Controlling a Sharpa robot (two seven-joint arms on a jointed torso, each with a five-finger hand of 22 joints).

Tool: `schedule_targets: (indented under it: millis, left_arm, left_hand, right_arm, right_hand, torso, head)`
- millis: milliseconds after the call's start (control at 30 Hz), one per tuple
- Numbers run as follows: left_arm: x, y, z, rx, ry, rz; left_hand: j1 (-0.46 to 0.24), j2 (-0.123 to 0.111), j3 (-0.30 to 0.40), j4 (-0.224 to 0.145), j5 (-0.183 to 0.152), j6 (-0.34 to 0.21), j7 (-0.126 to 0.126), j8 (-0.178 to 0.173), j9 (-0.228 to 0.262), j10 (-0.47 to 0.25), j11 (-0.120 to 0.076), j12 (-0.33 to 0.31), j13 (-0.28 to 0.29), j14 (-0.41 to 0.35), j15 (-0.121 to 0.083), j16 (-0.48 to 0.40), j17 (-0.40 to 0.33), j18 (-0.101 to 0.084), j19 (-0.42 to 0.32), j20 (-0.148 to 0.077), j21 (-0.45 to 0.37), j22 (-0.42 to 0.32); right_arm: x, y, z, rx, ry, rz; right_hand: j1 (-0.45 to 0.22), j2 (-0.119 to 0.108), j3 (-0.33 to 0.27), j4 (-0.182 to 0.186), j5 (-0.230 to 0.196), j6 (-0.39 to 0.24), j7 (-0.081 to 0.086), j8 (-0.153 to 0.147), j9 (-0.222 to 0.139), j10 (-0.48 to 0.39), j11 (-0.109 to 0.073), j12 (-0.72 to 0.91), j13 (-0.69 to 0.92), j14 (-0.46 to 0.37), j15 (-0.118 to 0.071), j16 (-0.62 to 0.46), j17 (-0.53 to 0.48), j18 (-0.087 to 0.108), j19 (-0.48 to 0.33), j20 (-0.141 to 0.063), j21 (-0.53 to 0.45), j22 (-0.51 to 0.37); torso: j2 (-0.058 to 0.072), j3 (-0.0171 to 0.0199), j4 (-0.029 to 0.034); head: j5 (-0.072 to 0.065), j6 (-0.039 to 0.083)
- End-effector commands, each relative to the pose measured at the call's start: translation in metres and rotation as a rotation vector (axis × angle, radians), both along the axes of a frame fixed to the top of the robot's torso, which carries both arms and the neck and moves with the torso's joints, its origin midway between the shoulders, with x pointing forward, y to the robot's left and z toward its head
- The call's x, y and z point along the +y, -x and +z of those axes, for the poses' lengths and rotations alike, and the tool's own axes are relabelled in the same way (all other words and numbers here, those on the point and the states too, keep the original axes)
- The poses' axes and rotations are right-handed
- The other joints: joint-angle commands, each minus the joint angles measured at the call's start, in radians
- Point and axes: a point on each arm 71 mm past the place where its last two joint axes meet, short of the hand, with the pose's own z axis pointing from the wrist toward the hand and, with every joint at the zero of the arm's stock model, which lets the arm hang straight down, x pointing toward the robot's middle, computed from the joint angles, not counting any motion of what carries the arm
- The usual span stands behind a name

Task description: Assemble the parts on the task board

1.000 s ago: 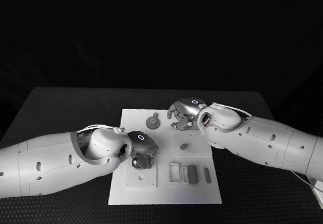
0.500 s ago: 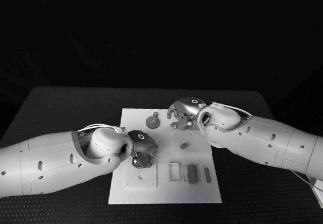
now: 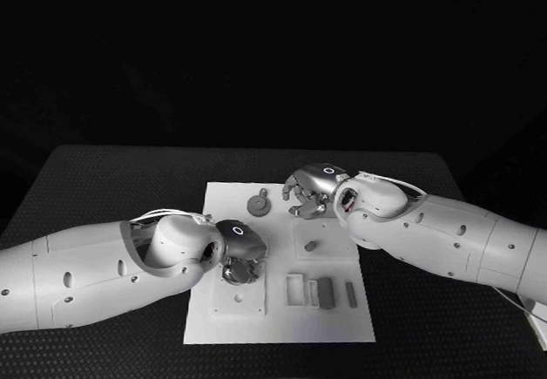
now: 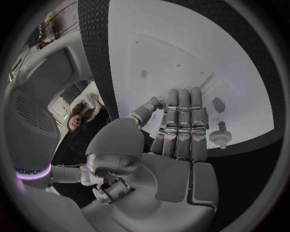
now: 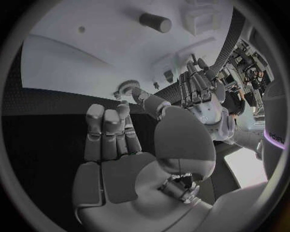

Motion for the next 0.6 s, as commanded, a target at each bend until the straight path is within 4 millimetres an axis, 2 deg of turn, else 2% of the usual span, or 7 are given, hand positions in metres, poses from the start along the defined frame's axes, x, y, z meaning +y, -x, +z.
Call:
schedule_targets:
  millis: [33,600]
  left_arm:
    - [-0.0001,0.0013,-0.0004,0.002,-0.009,-0.010]
    - [0.0026,0.0018,0.0020,-0.011,0.020,-0.011]
  left_hand:
    - [0.012,0.001,0.006,-0.001,0.004,0.043,-0.032,0.002,0.002,0.009,0.001,0.002,0.001,0.006,0.001,0.004,0.001,0.012,0.007,-0.002,0.006,0.001]
    - [0.012,0.000,0.007,-0.001,0.004,0.043,-0.032,0.002,0.003,0.009,0.001,0.002,0.002,0.007,0.001,0.003,0.003,0.012,0.007,-0.003,0.007,0.002]
  right_arm:
    - [0.0013,0.0005,-0.0006,0.010,0.006,0.010]
    - [0.0034,0.0010,-0.0008,0.015,0.008,0.016]
  right_hand:
    - [0.002,0.009,0.000,-0.004,0.002,0.000,0.008,0.003,-0.001,0.006,-0.002,0.004,-0.001,0.006,0.002,0.002,0.000,0.031,0.003,-0.002,0.005,0.013]
    - [0.001,0.010,-0.001,-0.005,0.002,0.000,0.008,0.003,-0.002,0.007,-0.002,0.004,-0.001,0.006,0.002,0.002,0.000,0.031,0.003,-0.002,0.005,0.013]
  torso:
    - [0.000,0.0001,0.0000]
    - [0.000,-0.0011,0.0012]
  head:
    - [0.001,0.001]
    - [0.002,0.005]
